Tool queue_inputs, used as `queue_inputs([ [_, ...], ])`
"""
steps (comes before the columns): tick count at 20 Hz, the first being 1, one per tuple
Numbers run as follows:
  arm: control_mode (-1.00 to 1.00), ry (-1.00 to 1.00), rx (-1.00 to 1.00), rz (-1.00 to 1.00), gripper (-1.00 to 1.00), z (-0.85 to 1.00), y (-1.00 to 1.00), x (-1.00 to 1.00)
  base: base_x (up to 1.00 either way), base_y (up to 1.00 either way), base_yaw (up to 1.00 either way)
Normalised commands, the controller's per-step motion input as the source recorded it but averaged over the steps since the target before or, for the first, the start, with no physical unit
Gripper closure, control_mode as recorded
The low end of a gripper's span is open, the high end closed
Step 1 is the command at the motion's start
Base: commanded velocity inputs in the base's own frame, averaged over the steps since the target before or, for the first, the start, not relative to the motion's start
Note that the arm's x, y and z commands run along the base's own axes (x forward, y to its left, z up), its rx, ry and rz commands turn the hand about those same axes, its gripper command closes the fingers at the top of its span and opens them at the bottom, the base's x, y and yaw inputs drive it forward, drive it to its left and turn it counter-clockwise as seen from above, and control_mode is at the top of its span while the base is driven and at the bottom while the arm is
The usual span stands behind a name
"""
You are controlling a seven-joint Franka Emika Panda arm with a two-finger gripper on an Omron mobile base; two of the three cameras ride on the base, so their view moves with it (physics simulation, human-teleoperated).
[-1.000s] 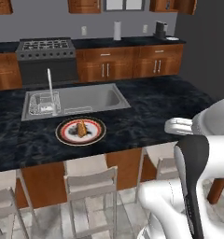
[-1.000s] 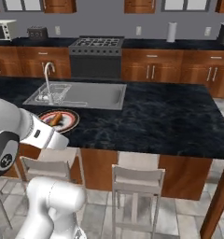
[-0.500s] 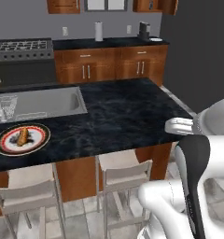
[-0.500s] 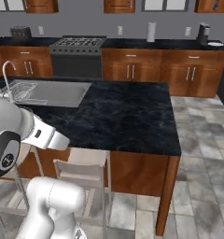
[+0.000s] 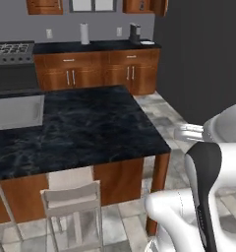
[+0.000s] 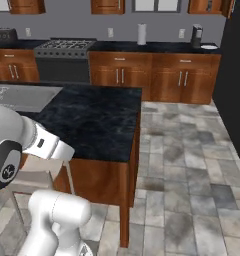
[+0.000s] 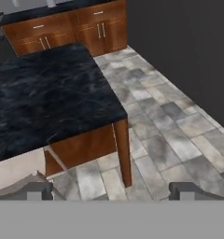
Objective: Move the hot dog bun to the plate on the dining table and place the condiment next to that plate. Then navigate to the fridge and take the sausage and place it on the plate as well.
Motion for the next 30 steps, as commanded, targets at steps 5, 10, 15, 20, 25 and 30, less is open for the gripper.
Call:
queue_inputs([
  [5,1.00,0.00,0.00,0.00,-1.00,0.00,0.00,0.00,0.51,-1.00,0.07],
  [10,1.00,0.00,0.00,0.00,-1.00,0.00,0.00,0.00,0.65,-1.00,0.12],
  [15,1.00,0.00,0.00,0.00,-1.00,0.00,0.00,0.00,0.69,-1.00,0.12],
  [20,1.00,0.00,0.00,0.00,-1.00,0.00,0.00,0.00,0.82,-0.94,0.14],
  [25,1.00,0.00,0.00,0.00,-1.00,0.00,0.00,0.00,0.99,-0.70,0.14],
  [30,1.00,0.00,0.00,0.00,-1.00,0.00,0.00,0.00,1.00,-0.44,0.07],
])
